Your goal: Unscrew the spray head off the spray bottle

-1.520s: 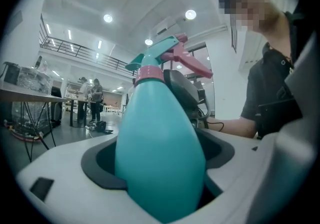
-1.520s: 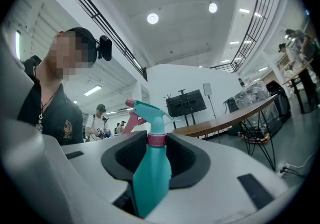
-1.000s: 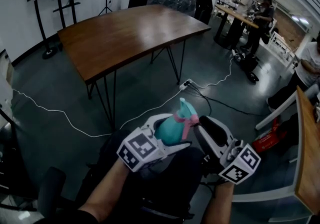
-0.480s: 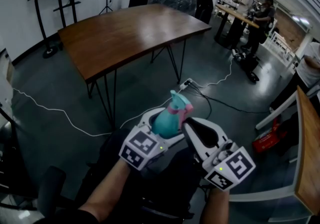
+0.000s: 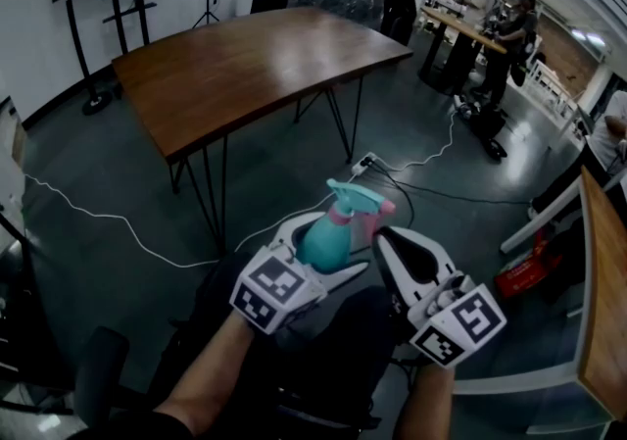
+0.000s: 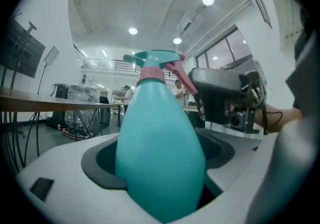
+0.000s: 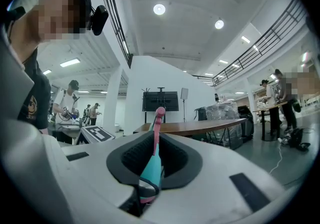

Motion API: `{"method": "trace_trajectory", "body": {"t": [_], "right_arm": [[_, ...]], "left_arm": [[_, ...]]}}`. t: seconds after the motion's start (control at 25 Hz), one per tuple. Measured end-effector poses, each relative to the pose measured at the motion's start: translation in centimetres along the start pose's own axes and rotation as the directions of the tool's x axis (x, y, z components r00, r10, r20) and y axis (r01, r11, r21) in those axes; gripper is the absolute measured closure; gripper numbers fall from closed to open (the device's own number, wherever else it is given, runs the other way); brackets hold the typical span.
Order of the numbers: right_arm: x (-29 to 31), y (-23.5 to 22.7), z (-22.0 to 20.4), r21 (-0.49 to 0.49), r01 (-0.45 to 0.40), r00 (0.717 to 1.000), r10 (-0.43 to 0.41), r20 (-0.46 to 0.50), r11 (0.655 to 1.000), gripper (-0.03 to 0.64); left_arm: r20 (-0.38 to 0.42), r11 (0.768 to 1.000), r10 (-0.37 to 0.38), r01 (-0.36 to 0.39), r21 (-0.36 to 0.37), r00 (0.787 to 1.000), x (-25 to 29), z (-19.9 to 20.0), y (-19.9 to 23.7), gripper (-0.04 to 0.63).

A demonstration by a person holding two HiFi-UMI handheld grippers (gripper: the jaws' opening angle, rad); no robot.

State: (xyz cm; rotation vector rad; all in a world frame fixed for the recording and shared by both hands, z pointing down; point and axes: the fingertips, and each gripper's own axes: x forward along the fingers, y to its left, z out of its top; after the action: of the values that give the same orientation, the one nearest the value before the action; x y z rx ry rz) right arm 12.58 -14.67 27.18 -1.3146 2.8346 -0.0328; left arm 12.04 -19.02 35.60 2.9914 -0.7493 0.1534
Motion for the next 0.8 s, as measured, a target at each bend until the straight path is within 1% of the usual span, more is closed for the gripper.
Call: {"method": "trace_trajectory", "body": {"t": [0.08,0.32,0.44,0.52,0.64,0.72,0.8], "right_arm": [[-0.3,-0.7,-0.1,-0.002,0.029,1.000,-0.029,-0.002,1.000,0.588],[-0.7,-2.0,-0.4,0.016,0.069,0.998,-0.069,0.004,0.998,0.588],[-0.9,-2.3,-0.2,0.020,0.088,0.996,-0.088,0.011,0.996,0.588],[-1.1,-1.5,0.7,0.021,0.068,0.997,-0.069,0.034,0.997,0.588],[-0.5,0.4,1.8,0.044,0.007,0.998,-0.009,0.056,0.999,0.588],[0.5,1.2,1.3,0.055,0.001,1.000,-0.003,0.031,0.998,0.586],[1.3,1.3,0.3,0.059,0.022,1.000,-0.022,-0.008,0.998,0.565]], "left_arm": [[0.009,1.000,-0.019,0.019,0.003,1.000,0.0,0.2,-0.4,0.167],[0.021,0.998,-0.062,0.062,0.019,0.998,0.1,0.3,-1.4,0.167],[0.021,0.998,-0.062,0.061,0.027,0.998,0.2,0.3,-1.6,0.167],[0.018,0.999,-0.044,0.043,0.032,0.999,0.3,0.3,-1.5,0.167],[0.013,0.999,-0.022,0.021,0.035,1.000,0.4,0.3,-1.2,0.167],[0.009,0.999,-0.012,0.011,0.041,1.000,0.4,0.2,-1.2,0.167],[0.003,0.999,-0.003,0.002,0.050,1.000,0.5,0.1,-1.2,0.167]]}}
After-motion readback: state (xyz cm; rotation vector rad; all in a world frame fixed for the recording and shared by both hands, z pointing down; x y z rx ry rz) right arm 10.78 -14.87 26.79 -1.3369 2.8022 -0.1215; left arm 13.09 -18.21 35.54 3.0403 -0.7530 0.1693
